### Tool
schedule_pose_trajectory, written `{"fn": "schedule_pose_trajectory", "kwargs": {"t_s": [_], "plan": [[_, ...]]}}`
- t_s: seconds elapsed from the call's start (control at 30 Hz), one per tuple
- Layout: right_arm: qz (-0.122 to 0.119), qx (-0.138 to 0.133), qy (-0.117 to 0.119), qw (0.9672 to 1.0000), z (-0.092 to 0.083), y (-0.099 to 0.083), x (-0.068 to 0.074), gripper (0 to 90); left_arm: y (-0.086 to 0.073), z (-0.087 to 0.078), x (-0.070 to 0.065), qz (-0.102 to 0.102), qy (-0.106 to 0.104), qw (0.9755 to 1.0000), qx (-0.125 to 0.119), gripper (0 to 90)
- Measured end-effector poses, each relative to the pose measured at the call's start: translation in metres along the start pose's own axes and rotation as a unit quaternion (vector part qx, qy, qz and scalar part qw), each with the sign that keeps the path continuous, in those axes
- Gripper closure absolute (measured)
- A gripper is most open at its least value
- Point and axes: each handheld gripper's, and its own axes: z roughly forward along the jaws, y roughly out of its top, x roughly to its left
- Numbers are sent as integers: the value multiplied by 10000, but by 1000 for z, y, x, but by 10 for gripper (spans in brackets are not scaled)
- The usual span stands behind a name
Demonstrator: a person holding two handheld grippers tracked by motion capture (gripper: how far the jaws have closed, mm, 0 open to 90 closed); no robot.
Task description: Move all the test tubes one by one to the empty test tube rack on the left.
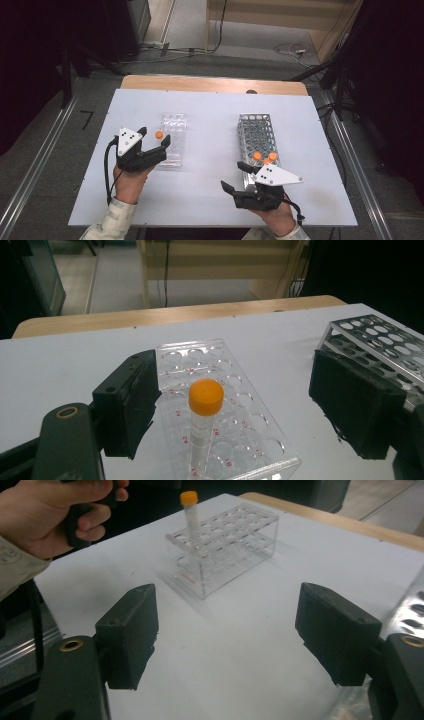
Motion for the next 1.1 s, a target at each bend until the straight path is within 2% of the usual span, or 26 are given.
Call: {"fn": "schedule_pose_trajectory", "kwargs": {"t_s": [0.33,0.5,0.6,0.7,0.8,1.1], "plan": [[-18,-286,-462,9985,-30,1,-13,248,0,0,0,1,1,10000,16,203],[88,-287,-672,9973,-41,-5,-23,249,-1,1,-1,25,4,10000,48,204],[157,-262,-900,9955,-50,-15,-29,253,-1,1,-1,27,4,10000,62,204],[207,-234,-1020,9943,-53,-21,-33,256,-2,1,-1,21,9,10000,60,204],[338,-131,-1146,9928,-54,-35,-39,257,-2,2,-2,31,12,10000,74,205],[452,29,-1259,9910,-50,-48,-45,297,-2,1,-1,16,31,10000,46,205]]}}
